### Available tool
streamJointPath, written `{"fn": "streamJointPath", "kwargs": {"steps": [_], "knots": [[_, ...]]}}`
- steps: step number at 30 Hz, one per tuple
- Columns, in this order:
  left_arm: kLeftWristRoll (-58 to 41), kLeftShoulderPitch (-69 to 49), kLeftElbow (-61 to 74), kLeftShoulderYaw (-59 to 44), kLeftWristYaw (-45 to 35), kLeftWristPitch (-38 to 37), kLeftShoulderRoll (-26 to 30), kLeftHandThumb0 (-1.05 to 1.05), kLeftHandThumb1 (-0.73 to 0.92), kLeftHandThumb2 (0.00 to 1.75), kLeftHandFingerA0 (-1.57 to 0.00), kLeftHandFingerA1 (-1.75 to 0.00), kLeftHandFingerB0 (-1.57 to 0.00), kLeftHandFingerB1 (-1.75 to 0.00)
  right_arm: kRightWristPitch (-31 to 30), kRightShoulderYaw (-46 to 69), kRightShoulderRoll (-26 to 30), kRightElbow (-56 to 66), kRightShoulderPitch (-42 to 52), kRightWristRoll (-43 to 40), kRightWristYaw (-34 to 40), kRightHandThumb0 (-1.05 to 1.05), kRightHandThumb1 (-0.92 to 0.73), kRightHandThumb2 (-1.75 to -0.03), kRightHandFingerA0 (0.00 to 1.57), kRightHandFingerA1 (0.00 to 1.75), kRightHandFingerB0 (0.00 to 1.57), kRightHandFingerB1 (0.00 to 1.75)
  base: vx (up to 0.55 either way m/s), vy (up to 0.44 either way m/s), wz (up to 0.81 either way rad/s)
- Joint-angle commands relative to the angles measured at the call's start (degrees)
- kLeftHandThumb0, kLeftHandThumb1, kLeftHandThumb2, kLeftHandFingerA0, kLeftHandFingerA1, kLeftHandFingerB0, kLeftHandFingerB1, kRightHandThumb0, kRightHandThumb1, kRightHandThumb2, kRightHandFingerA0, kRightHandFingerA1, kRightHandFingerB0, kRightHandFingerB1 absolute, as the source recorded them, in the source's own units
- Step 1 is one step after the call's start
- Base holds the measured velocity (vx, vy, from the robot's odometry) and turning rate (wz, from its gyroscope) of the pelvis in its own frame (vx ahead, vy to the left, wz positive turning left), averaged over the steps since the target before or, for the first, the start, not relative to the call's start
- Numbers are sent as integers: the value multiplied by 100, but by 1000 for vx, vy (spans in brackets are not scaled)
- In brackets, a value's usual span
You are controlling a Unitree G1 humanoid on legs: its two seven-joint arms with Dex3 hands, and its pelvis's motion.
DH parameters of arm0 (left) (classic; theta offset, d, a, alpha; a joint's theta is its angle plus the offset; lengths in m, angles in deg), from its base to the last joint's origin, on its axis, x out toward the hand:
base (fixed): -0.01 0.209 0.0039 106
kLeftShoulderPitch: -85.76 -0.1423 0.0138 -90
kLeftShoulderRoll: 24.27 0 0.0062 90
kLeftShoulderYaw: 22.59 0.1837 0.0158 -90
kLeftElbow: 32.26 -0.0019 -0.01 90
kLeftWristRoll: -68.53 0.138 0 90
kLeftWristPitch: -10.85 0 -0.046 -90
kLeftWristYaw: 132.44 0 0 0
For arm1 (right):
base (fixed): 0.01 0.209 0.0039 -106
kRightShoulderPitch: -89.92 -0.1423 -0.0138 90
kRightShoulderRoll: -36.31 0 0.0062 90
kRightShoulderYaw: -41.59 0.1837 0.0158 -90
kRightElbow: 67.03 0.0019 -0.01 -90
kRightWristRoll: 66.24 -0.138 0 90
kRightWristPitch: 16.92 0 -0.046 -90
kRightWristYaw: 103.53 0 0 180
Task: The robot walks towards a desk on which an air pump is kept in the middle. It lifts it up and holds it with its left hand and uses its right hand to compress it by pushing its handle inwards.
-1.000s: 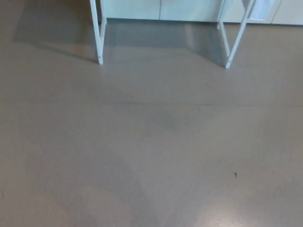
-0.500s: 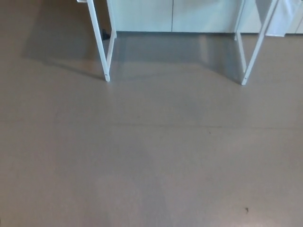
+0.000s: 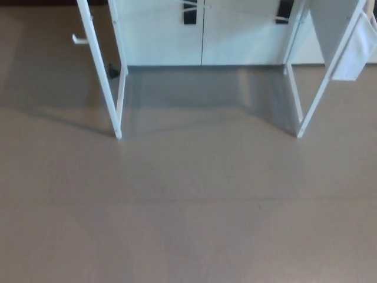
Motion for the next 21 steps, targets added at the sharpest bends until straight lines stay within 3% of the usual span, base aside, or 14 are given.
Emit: {"fn": "streamJointPath", "kwargs": {"steps": [1, 5, 13, 21], "knots": [[-54, -103, -31, -23, -14, 33, 32, -61, 79, 64, -46, -35, -34, -32, 26, -9, 74, -33, 94, 22, 5, -62, -81, -64, 46, 43, 37, 35, 516, 122, 14], [-97, -136, -32, -65, -57, -2, 10, -65, 72, 69, -41, -37, -32, -34, 23, 21, 61, -40, 107, -13, -21, -63, -81, -64, 46, 43, 38, 36, 406, -46, 18], [-87, -233, -24, -78, -59, 0, -5, -60, 79, 64, -47, -35, -36, -32, 10, -117, 75, -40, 163, 110, 56, -63, -82, -65, 47, 42, 39, 35, 522, -204, 20], [-71, -260, -33, -65, 2, 51, -18, -58, 78, 64, -51, -36, -36, -32, -23, -169, 64, -32, 202, 126, 77, -61, -82, -65, 46, 42, 36, 35, 439, -73, -12]]}}
